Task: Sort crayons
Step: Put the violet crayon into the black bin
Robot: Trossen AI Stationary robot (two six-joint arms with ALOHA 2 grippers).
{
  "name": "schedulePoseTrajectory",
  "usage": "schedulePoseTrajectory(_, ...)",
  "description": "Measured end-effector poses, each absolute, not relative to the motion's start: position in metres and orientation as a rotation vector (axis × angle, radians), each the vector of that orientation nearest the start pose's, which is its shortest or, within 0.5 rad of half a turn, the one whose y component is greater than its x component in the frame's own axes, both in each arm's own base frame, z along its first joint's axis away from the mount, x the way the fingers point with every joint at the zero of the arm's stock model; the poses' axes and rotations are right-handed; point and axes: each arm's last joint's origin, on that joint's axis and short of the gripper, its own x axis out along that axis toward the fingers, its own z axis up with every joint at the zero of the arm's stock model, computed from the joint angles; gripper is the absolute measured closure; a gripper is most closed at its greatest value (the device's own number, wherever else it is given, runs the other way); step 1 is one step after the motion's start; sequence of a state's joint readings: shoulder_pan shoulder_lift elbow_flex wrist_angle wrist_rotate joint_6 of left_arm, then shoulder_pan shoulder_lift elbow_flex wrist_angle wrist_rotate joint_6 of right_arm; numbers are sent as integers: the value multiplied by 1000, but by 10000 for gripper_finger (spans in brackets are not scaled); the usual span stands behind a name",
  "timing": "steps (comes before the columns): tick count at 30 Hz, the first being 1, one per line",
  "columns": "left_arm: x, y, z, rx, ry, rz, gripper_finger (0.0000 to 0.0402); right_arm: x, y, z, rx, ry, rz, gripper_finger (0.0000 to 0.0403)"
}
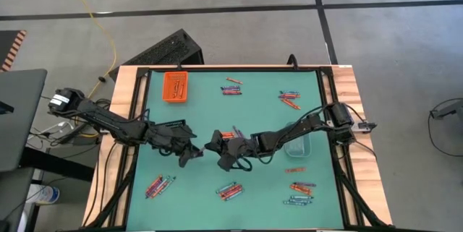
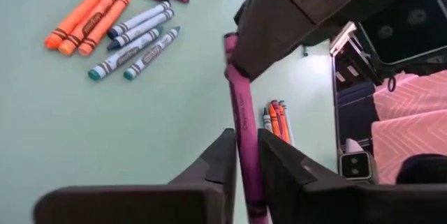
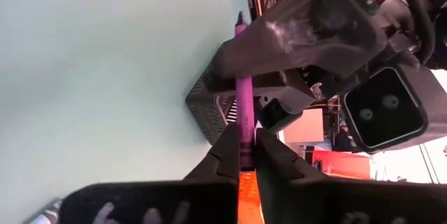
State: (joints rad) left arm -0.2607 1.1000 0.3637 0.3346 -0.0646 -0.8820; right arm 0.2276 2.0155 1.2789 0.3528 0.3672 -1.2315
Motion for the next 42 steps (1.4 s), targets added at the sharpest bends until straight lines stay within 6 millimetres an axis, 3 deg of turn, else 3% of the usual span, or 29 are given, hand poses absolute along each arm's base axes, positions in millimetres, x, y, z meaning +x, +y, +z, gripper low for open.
schedulePoseTrajectory(4, 204, -53, 181, -792, 453, -5, 391, 434, 92, 186, -1356, 405, 117, 327)
schedulePoseTrajectory(9, 204, -52, 181, -789, 448, 5, 381, 431, 104, 187, -1351, 417, 85, 280)
schedulePoseTrajectory(13, 204, -50, 179, -771, 464, 21, 382, 423, 126, 187, -1287, 428, 37, 243)
schedulePoseTrajectory(17, 201, -42, 180, -723, 597, 82, 387, 410, 154, 184, -1207, 472, -28, 217)
schedulePoseTrajectory(21, 196, -33, 198, -575, 752, 202, 387, 390, 177, 171, -1193, 602, -60, 208)
schedulePoseTrajectory(25, 190, -27, 231, -359, 856, 330, 388, 374, 195, 163, -1143, 657, -30, 211)
schedulePoseTrajectory(29, 183, -27, 250, -194, 947, 327, 388, 364, 208, 160, -1078, 664, -17, 221)
schedulePoseTrajectory(34, 174, -29, 242, -157, 1040, 347, 388, 358, 215, 159, -1010, 663, -23, 229)
schedulePoseTrajectory(42, 159, -26, 201, -174, 1160, 439, 379, 360, 211, 159, -959, 663, -46, 232)
